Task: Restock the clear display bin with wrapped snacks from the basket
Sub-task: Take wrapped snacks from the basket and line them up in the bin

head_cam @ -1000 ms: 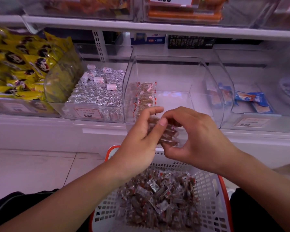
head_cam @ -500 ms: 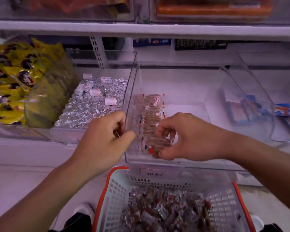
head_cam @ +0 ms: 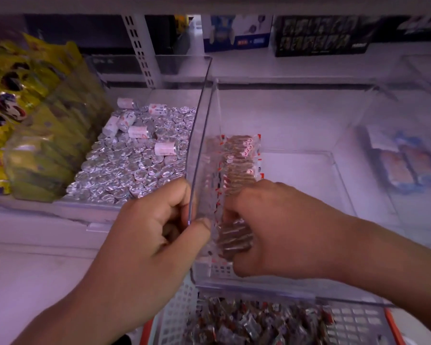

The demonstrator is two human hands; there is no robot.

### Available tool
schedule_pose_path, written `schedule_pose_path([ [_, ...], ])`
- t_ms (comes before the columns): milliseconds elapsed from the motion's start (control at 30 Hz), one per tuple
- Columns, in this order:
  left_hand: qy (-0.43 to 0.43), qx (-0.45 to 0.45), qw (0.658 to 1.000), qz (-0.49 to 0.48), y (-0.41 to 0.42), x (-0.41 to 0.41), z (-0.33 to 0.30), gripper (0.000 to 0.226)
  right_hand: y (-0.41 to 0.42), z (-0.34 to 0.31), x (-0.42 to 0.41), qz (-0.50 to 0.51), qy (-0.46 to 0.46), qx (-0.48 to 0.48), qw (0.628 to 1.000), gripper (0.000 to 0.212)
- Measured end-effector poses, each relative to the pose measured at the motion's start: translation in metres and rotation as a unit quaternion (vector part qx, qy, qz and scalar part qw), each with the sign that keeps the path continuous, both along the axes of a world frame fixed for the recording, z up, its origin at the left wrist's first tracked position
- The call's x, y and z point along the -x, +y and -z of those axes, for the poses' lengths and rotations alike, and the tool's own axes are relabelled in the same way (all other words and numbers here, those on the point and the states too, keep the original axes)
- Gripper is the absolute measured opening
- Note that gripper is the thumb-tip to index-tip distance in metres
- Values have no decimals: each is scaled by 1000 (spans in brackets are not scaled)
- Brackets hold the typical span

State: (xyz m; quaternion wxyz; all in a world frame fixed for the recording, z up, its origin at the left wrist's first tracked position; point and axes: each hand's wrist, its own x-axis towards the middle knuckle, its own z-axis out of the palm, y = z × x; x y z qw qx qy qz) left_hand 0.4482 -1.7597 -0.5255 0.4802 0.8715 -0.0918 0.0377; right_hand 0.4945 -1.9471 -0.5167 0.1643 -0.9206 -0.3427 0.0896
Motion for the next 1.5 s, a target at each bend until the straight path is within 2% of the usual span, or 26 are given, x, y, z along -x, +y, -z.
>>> schedule_pose_path([
  [233, 5, -15, 1000, -14, -2, 1, -3, 34, -25, -31, -19, 71, 122, -112, 984, 23],
  [300, 7, -15, 1000, -18, -2, 1, -2, 33, -29, -33, -21, 68, 179, -109, 975, 23],
  [367, 7, -15, 1000, -19, -2, 1, -3, 33, -24, -29, -15, 51, 217, -65, 973, 27],
  [433, 6, -13, 1000, -18, -3, 2, -3, 33, -13, -19, -8, 26, 193, -8, 981, 30],
  [500, 4, -14, 1000, -15, -3, 2, -4, 33, -3, -8, 0, 17, 130, 27, 991, 34],
  [600, 0, -19, 1000, -12, -2, 3, -4, 35, 5, 1, 4, 23, 42, 27, 999, 33],
  [667, -2, -18, 1000, -9, -1, 3, -3, 35, 7, 3, 3, 7, 14, 27, 1000, 35],
  [933, -5, 4, 1000, -2, 1, 2, 2, 36, 5, 8, -3, -12, 15, 25, 1000, 48],
  [1000, -4, 2, 1000, -3, 1, 2, 3, 36, 3, 9, -4, -9, 3, 16, 1000, 41],
  [1233, 6, -10, 1000, 17, 1, 1, -1, 37, 0, 4, -9, -5, 51, -21, 998, 21],
  [1333, 58, 26, 996, 62, 4, 4, -11, 39, -9, -18, -3, 2, 47, -101, 994, 5],
  [1400, 155, 47, 977, 138, 20, 7, -19, 36, -22, -32, 17, 28, -37, -193, 980, 5],
  [1433, 218, 18, 959, 180, 29, 8, -21, 31, -30, -35, 32, 48, -109, -236, 964, 7],
  [1500, 346, -107, 901, 237, 35, 16, -10, 28, -43, -21, 70, 87, -236, -299, 920, 13],
])
